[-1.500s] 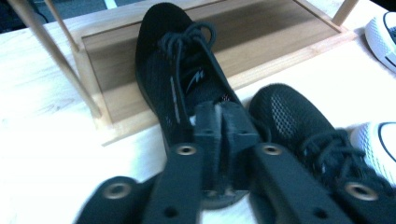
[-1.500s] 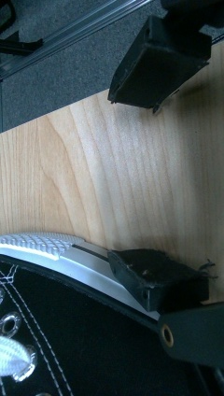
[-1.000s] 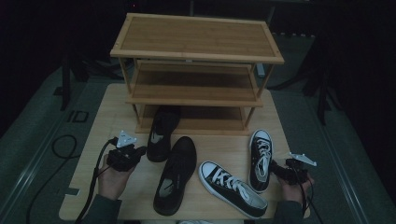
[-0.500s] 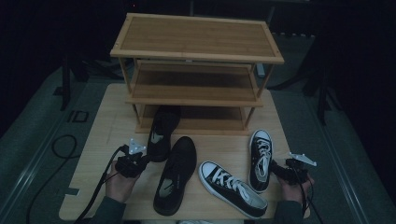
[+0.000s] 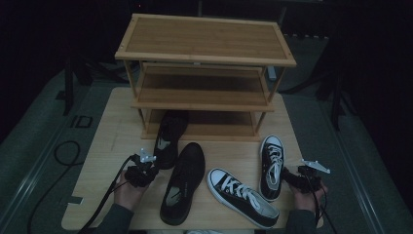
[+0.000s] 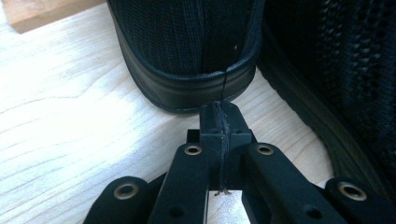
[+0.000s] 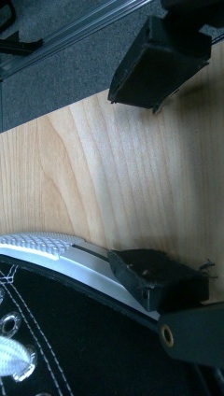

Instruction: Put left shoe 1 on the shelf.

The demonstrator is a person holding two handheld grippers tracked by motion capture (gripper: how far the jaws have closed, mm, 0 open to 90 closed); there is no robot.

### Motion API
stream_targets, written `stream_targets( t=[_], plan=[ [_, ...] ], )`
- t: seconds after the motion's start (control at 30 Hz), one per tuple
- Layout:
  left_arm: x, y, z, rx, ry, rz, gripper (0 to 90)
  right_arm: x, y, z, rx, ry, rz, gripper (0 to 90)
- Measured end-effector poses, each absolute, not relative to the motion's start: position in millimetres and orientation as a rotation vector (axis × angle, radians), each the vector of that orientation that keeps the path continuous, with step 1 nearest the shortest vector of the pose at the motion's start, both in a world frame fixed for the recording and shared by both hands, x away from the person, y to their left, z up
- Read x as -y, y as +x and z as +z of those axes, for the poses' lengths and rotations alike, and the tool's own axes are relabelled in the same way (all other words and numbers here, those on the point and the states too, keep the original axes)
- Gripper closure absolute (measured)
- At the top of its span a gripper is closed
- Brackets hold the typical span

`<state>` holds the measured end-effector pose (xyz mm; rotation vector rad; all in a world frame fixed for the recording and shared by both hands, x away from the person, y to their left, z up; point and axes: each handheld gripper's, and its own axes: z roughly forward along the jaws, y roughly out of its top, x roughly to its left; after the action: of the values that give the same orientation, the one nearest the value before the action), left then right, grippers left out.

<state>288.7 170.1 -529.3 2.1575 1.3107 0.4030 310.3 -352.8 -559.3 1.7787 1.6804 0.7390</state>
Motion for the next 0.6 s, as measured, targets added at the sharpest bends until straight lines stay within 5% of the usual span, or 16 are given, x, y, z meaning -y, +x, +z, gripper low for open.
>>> stream_targets(
  t=[0.6],
  plan=[
    [-161.3,297.4,-540.4,-1.32,2.213,0.382,89.8,352.8,310.3,-559.3,-1.68,1.779,0.739,19.6]
  ],
)
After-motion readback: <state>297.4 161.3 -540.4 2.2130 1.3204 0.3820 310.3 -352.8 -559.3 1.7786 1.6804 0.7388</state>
